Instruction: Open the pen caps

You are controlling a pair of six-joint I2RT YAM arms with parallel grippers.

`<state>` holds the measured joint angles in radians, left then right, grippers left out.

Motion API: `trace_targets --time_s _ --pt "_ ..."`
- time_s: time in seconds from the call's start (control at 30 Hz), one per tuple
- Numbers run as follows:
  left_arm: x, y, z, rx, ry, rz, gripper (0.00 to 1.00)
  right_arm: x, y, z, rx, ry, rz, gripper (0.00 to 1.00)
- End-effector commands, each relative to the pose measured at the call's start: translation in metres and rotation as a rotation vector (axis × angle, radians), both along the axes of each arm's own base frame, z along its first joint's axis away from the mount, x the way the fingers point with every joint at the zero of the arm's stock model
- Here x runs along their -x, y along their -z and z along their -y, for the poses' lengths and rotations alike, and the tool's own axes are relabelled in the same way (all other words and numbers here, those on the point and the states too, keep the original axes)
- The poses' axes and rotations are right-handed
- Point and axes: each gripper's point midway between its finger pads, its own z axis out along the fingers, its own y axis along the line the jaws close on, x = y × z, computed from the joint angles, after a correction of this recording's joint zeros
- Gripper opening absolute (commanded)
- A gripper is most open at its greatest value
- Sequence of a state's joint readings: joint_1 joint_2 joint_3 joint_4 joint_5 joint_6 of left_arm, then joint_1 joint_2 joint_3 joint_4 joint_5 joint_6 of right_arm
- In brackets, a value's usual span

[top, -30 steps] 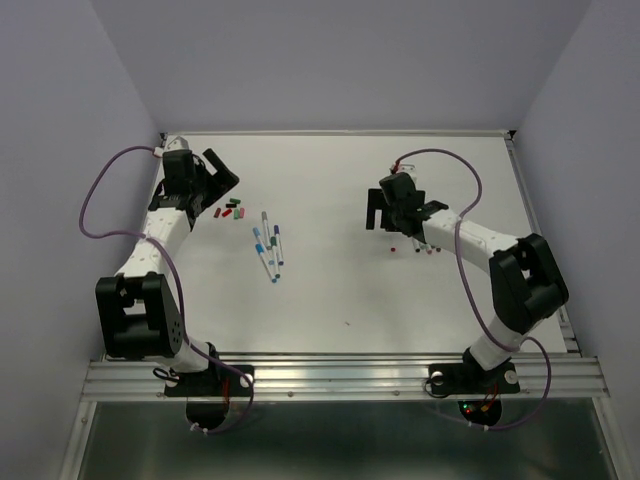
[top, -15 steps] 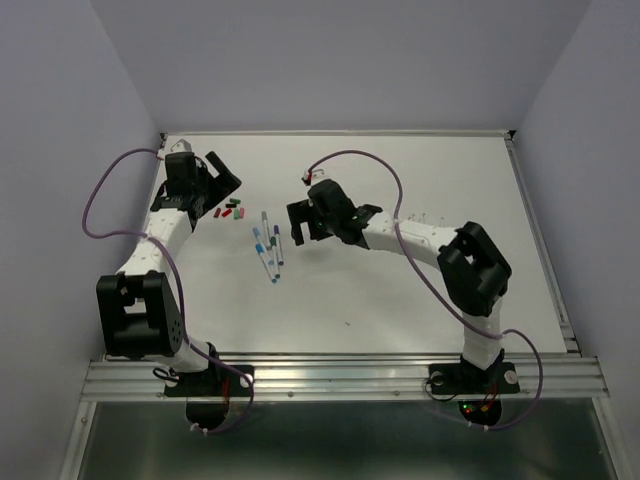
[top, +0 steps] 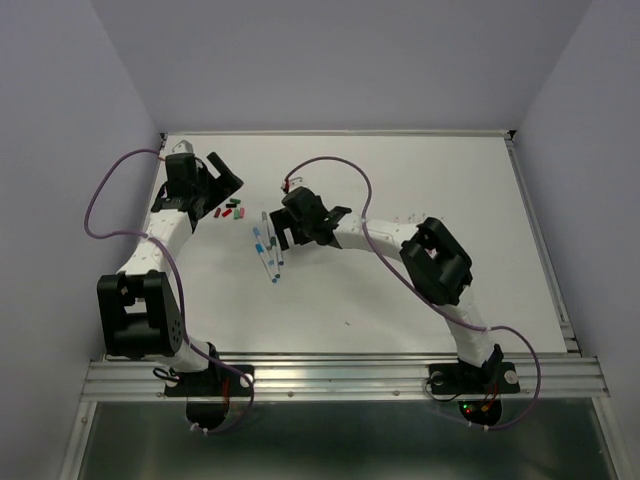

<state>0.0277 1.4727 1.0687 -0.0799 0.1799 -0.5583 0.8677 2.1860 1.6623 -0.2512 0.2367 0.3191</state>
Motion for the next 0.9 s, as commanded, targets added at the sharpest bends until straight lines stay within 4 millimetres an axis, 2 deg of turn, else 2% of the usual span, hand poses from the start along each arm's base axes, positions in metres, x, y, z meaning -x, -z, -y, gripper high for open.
trace_targets --time_s 0.0,0.2,0.33,0.53,0.67,0.87 --pt "-0.004 -0.004 0.004 0.001 0.023 0.037 0.99 -0.002 -0.016 -0.018 -0.004 -0.022 0.055 1.00" --pt "-0.004 -0.002 0.004 -0.001 0.025 0.036 0.99 0.000 -0.012 -0.026 -0.006 -0.030 0.050 1.00" --pt "-0.004 -0.002 0.004 -0.001 0.027 0.035 0.99 0.003 -0.001 -0.026 0.025 -0.031 0.044 1.00" --pt "-0.005 -0.003 0.004 0.000 0.026 0.038 0.99 0.002 0.010 -0.016 0.107 -0.002 0.063 1.00" --pt "-0.005 -0.005 0.003 0.000 0.025 0.041 0.99 0.009 0.020 -0.013 0.154 0.003 0.061 1.00" --pt "-0.006 -0.008 0.003 -0.005 0.022 0.044 0.99 0.009 0.029 0.003 0.220 0.044 0.063 1.00"
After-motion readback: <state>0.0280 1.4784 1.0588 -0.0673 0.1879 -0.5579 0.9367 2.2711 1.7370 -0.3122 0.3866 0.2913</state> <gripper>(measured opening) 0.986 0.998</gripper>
